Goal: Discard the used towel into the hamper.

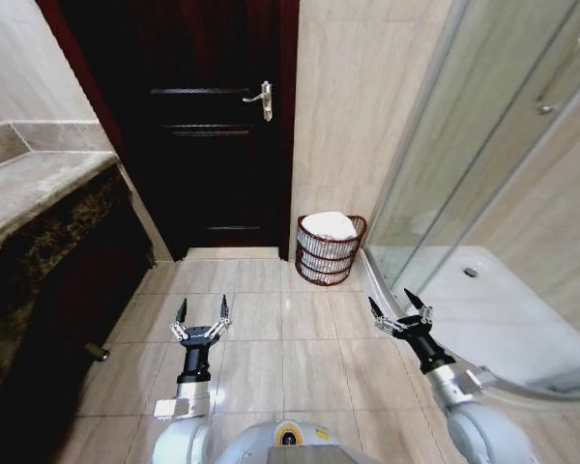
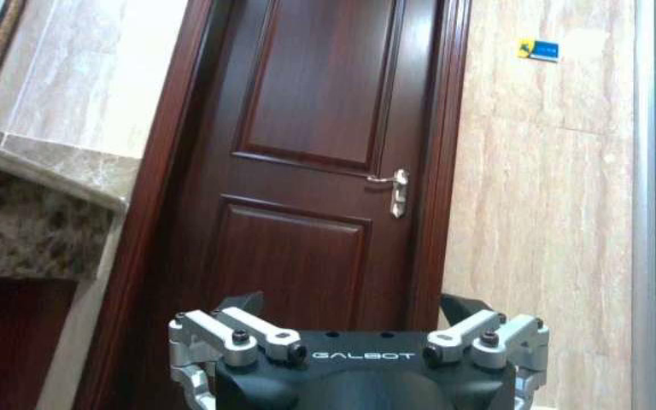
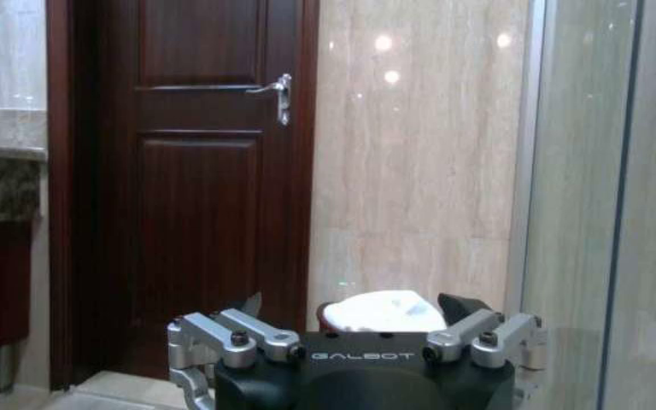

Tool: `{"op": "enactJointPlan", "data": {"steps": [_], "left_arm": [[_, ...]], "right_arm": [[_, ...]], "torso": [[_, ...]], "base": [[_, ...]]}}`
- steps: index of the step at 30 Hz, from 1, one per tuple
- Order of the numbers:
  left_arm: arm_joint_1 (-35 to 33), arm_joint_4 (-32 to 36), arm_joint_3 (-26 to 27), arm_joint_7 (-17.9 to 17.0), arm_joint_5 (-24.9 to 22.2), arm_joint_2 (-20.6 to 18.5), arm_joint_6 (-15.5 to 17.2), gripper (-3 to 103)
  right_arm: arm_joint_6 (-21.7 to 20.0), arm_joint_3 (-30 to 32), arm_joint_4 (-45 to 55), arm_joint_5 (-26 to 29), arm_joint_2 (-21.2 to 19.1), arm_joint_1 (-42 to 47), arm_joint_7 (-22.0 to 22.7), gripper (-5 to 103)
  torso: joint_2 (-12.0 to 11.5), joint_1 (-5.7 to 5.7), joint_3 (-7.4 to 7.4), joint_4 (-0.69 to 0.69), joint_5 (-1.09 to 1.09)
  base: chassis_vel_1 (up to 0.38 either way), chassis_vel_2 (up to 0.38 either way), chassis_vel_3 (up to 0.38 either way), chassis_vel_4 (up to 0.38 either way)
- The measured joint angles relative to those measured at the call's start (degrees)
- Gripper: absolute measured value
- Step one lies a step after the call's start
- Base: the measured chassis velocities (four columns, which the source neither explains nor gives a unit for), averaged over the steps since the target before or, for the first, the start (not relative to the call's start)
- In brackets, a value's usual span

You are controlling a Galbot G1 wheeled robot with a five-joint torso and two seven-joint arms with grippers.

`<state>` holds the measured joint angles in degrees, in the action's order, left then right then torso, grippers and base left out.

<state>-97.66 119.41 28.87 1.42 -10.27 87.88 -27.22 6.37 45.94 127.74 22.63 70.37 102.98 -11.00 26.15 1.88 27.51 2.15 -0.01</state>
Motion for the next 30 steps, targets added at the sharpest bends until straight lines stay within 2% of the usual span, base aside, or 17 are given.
{"op": "enactJointPlan", "data": {"steps": [16, 20, 22, 30], "left_arm": [[0.6, -0.1, 0.3, -0.7, 0.0, 0.4, -0.3, 100], [1.3, 0.3, 0.2, -2.6, 0.3, 0.2, -0.6, 100], [1.6, 0.4, 0.3, -3.5, 0.5, 0.2, -0.9, 100], [0.1, 1.6, 0.1, -3.1, 0.6, -0.8, -1.1, 100]], "right_arm": [[0.3, 0.0, -0.5, -0.8, 0.5, -0.6, 0.1, 100], [0.0, 0.0, 0.4, -0.8, 1.0, -0.6, 0.3, 100], [0.0, 0.1, 0.8, -0.8, 1.4, -0.4, 0.3, 100], [0.1, 1.1, 1.4, -0.6, 2.1, 0.4, 1.7, 100]], "torso": [[0.0, 0.03, 0.01, 0.0, 0.01], [0.2, 0.11, 0.09, 0.0, 0.0], [0.8, 0.41, 0.39, 0.0, 0.0], [2.5, 1.3, 1.21, 0.01, 0.01]], "base": [[0.034, -0.026, -0.033, 0.026], [0.0, 0.0, 0.0, 0.0], [0.0, 0.0, 0.0, 0.0], [0.0, 0.0, 0.0, 0.0]]}}
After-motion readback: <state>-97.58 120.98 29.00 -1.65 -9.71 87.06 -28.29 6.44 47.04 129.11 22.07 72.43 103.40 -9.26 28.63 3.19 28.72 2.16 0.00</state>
